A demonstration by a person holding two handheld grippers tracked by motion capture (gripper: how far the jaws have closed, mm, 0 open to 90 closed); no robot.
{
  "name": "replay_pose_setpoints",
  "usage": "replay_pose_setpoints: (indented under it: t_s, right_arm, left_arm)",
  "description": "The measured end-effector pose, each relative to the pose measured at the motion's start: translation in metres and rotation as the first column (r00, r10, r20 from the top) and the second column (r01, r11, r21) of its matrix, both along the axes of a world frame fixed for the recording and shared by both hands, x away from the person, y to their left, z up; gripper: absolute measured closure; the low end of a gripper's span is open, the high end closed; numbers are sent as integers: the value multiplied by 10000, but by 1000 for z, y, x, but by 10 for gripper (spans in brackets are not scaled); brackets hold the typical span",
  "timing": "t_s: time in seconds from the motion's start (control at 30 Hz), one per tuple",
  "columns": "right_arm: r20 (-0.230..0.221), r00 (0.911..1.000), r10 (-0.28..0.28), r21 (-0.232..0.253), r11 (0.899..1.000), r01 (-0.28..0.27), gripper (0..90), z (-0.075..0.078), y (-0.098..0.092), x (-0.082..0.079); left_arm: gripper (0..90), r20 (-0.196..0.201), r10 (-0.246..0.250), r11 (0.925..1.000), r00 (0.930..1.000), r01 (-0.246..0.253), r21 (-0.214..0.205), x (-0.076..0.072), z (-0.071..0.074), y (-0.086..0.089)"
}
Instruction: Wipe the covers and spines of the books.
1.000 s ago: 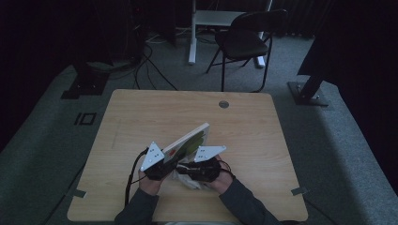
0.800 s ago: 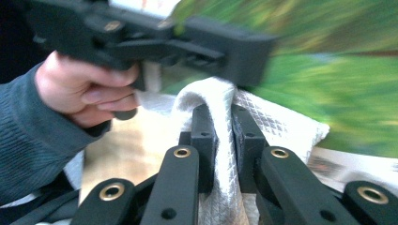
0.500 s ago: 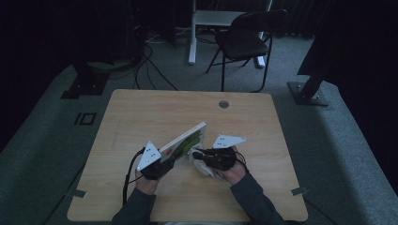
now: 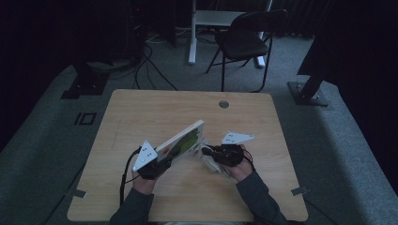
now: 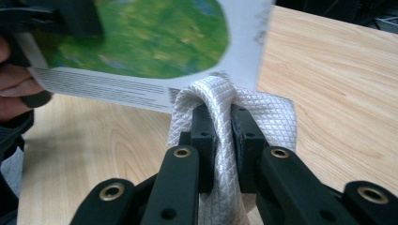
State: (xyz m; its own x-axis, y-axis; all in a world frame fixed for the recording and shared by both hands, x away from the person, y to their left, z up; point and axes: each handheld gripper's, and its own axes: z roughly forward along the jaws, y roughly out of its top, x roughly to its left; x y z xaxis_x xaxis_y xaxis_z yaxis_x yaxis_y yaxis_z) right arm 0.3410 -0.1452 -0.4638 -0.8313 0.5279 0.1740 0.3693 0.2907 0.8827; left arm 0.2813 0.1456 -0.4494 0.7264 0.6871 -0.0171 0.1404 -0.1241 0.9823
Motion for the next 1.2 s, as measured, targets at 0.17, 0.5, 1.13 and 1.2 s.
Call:
replay_pose_setpoints:
  t_s: [0.17,0.5,1.13,1.2]
  right_arm:
    - [-172,9995,-268,-22,9996,268,819,-6,-6,6]
    - [-417,9980,-474,-127,9988,469,819,-15,-8,11]
    - [-739,9964,-404,-273,9989,385,819,-27,-1,14]
    - [-758,9963,-404,-282,9989,383,819,-28,-1,14]
  left_arm:
    - [780,61,-47,10000,10000,47,3,-2,2,0]
    - [780,164,-48,10000,9999,49,-83,-3,5,1]
    - [780,195,-221,9997,9996,222,-97,-6,6,-5]
    - [780,181,-210,9997,9996,212,-114,-5,6,-5]
